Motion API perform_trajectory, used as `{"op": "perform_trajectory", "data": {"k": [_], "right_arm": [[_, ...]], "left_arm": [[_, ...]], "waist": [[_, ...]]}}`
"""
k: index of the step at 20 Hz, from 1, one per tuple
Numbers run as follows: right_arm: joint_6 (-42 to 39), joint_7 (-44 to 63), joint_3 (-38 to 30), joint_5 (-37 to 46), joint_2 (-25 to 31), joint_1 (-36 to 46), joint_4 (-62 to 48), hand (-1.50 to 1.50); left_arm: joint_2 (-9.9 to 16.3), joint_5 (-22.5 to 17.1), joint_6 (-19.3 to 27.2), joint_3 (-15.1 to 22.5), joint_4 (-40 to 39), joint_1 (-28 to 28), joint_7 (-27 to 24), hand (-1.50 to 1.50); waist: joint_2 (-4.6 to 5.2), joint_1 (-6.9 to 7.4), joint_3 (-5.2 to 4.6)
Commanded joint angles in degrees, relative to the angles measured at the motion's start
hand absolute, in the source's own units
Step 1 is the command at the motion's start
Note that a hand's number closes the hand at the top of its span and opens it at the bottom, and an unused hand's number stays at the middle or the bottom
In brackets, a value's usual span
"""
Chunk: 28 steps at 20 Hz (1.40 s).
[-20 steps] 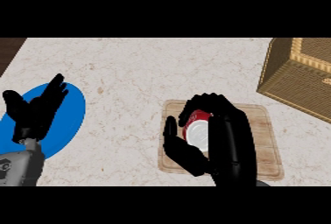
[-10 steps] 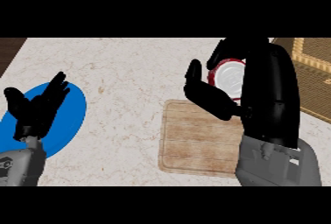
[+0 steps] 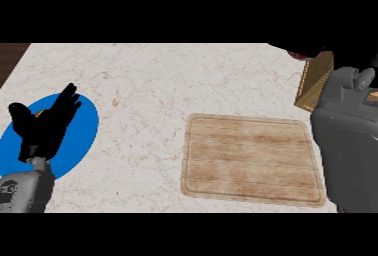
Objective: Pick the can from the cutting board and place it in the basket
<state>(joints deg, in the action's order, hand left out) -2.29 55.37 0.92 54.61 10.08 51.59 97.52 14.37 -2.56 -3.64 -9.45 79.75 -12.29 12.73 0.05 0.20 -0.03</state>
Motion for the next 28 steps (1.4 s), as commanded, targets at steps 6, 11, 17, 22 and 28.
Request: {"op": "perform_trajectory", "data": {"k": [6,11,17,22,28], "right_arm": [[-0.5,-5.9,-8.3,-1.2,9.0,-1.2,-6.4,1.5],[3.1,-17.0,-13.9,-6.4,13.2,-7.7,-11.0,1.5],[8.1,-28.3,-20.3,-12.9,15.7,-9.0,-20.8,1.5],[14.2,-36.2,-21.5,-13.3,16.3,-11.4,-28.6,1.5],[21.4,-33.3,-23.9,-11.2,16.9,-6.7,-39.2,-1.5]], "left_arm": [[1.4,-0.8,-1.2,-1.2,1.3,0.0,1.6,0.0],[0.0,0.1,-0.4,-0.5,-0.5,-1.0,1.0,0.0],[0.3,-0.7,-0.9,-0.6,2.6,-0.8,3.5,0.0],[0.4,-0.5,-1.2,-1.7,-0.1,-0.1,0.0,0.0],[0.8,0.2,-1.4,-1.6,-0.5,-0.6,0.1,0.0]], "waist": [[-0.13,-0.06,0.02],[-0.04,-0.29,0.04],[0.02,0.02,0.07],[0.06,0.11,0.05],[0.11,0.33,0.04]]}}
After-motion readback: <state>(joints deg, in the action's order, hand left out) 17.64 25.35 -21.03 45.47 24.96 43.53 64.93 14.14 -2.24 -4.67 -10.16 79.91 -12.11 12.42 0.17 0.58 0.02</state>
